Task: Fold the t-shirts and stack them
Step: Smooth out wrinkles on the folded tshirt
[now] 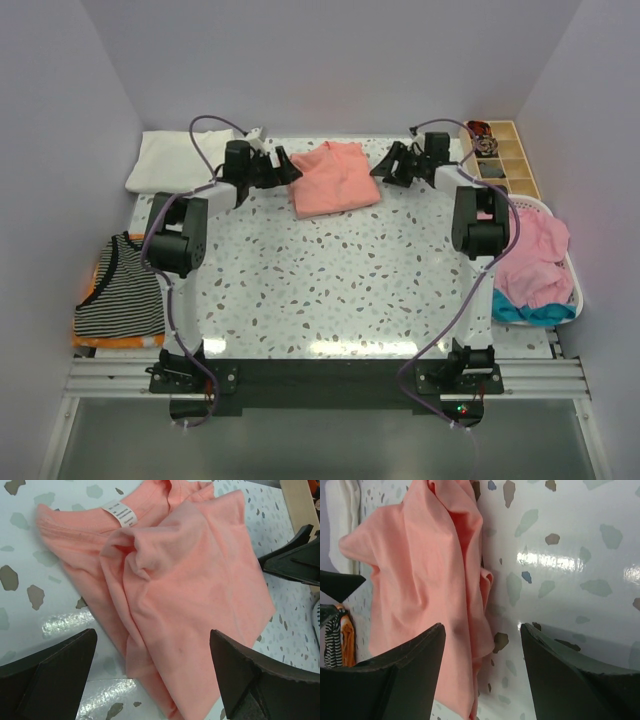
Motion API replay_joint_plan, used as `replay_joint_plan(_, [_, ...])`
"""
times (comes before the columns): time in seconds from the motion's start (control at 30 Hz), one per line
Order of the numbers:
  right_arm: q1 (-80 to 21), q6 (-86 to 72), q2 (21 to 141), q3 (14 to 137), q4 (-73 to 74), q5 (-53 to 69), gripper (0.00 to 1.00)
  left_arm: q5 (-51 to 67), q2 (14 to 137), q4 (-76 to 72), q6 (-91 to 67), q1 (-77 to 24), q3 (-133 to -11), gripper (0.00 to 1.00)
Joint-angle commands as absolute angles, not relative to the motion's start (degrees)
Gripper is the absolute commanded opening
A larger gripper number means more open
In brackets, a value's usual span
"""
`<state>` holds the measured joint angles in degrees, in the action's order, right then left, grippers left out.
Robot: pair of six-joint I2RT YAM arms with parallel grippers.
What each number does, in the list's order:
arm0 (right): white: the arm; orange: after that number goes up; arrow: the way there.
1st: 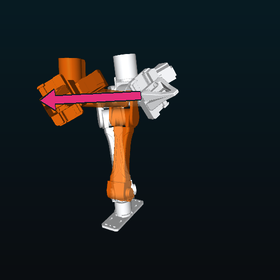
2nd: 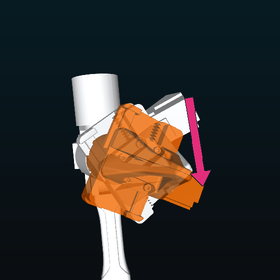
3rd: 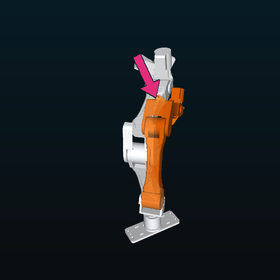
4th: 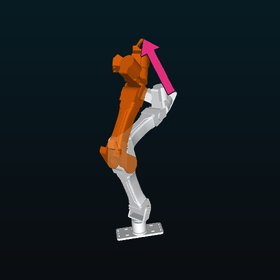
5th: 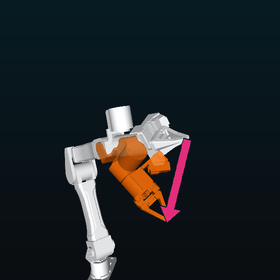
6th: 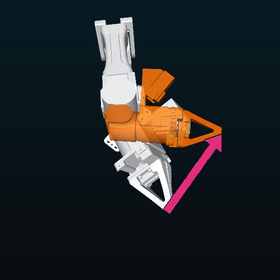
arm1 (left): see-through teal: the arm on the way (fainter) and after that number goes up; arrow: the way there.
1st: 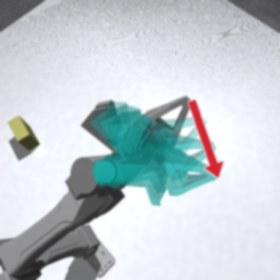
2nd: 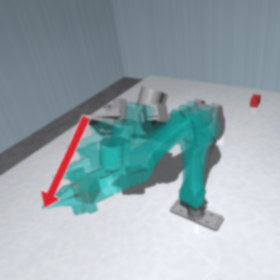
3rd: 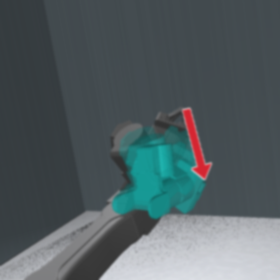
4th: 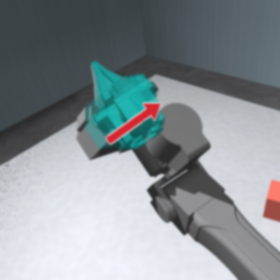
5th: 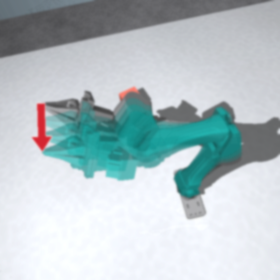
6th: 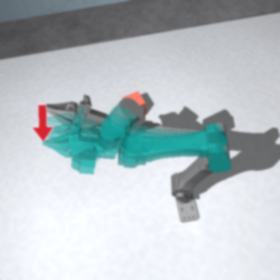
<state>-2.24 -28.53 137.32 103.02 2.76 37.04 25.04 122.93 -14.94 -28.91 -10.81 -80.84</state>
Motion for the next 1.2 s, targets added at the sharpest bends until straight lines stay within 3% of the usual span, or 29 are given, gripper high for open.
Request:
replay_joint_plan(0.0, [-3.51, -23.21, 137.72, 103.1, 8.52, 38.05, 0.66, 21.45, 123.92, -19.6, -26.46, -10.72, -80.68, 1.0])
replay_joint_plan(0.47, [-9.84, -24.08, 137.73, 98.0, 8.18, 40.96, 0.65, 24.34, 128.75, -22.67, -27.95, -14.24, -78.93, 1.0])
replay_joint_plan(0.5, [-10.02, -24.43, 137.64, 97.13, 7.91, 40.96, 0.63, 25.39, 129.02, -23.02, -28.12, -14.41, -78.75, 1.0])
replay_joint_plan(0.6, [-10.37, -26.01, 136.94, 94.41, 6.68, 40.87, 0.42, 25.84, 129.46, -24.08, -28.48, -14.85, -77.35, 1.0])
replay_joint_plan(0.63, [-10.37, -26.89, 136.5, 93.35, 5.55, 40.96, 0.28, 25.84, 128.94, -24.08, -28.39, -14.94, -76.21, 0.97])
replay_joint_plan(0.67, [-10.46, -27.16, 135.28, 92.21, 5.02, 40.96, 0.22, 25.84, 128.33, -24.34, -28.21, -15.03, -75.16, 0.92])
replay_joint_plan(0.7, [-10.63, -27.33, 134.48, 89.67, 4.75, 40.7, 0.19, 25.84, 127.62, -24.43, -28.21, -15.29, -74.19, 0.87])
replay_joint_plan(0.73, [-10.9, -27.77, 133.43, 88.17, 3.96, 40.61, 0.15, 25.67, 125.88, -24.35, -28.21, -15.47, -71.83, 0.76])
replay_joint_plan(0.83, [-11.86, -29.43, 128.34, 80.71, 1.5, 39.64, 0.13, 24.88, 120.78, -23.99, -28.74, -16.34, -64.8, 0.59])
replay_joint_plan(1.17, [-18.89, -32.78, 103.29, 47.94, -4.22, 32.71, 0.17, 21.98, 101.18, -21.28, -31.29, -24.07, -41.32, 0.54])
